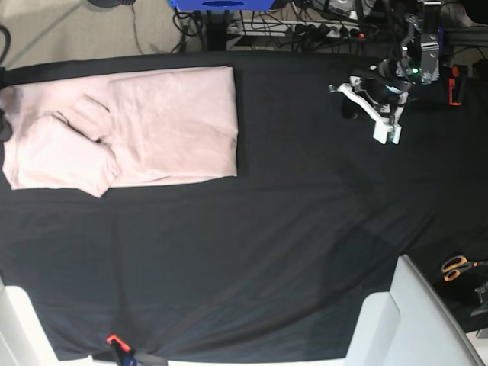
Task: Fold the T-shirt properly
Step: 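Move the left gripper to the shirt's folded edge and grasp it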
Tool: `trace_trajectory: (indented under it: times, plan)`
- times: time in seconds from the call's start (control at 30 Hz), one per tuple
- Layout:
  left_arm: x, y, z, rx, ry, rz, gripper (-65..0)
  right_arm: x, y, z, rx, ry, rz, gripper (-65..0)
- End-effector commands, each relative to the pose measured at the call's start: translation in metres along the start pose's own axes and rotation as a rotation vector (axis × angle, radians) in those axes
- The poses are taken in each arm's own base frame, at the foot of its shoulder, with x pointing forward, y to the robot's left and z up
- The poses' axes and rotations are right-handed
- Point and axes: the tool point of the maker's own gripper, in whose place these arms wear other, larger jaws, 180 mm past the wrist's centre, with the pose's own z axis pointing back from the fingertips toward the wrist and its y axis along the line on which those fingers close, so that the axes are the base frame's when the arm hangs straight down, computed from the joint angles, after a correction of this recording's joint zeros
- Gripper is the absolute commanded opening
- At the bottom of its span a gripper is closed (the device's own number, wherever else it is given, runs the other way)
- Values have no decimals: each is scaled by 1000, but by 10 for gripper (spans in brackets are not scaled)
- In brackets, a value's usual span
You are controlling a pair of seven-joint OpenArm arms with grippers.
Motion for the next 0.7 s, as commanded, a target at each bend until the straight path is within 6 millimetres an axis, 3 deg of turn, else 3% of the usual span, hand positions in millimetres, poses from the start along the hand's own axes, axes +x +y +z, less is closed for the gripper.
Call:
trace_trajectory:
  times: [0.0,0.07,0.23,0.37,0.43,0.5,0.67]
  plan:
    - [20,-13,3,-34,-69,-8,-650,42,-8,17,-46,-124,27,-203]
    - [30,-25,5,-54,-100,-10,-637,56,-12,32,-119,-210,39,-201]
    - [40,-69,5,-231,-142,-90,-378,88,11,71,-177,-343,175,-195]
    - [25,-103,-2,-384,-125,-110,-151,84,22,71,-161,-356,181,-195]
    - [17,-118,-2,-458,-120,-122,-71,83,23,71,-159,-354,180,-195]
    - [15,-127,-9,-473,-118,-84,-38,81,23,70,-156,-352,181,-195]
    - [3,-138,-28,-502,-81,15,-51,75,20,71,-162,-335,186,-195]
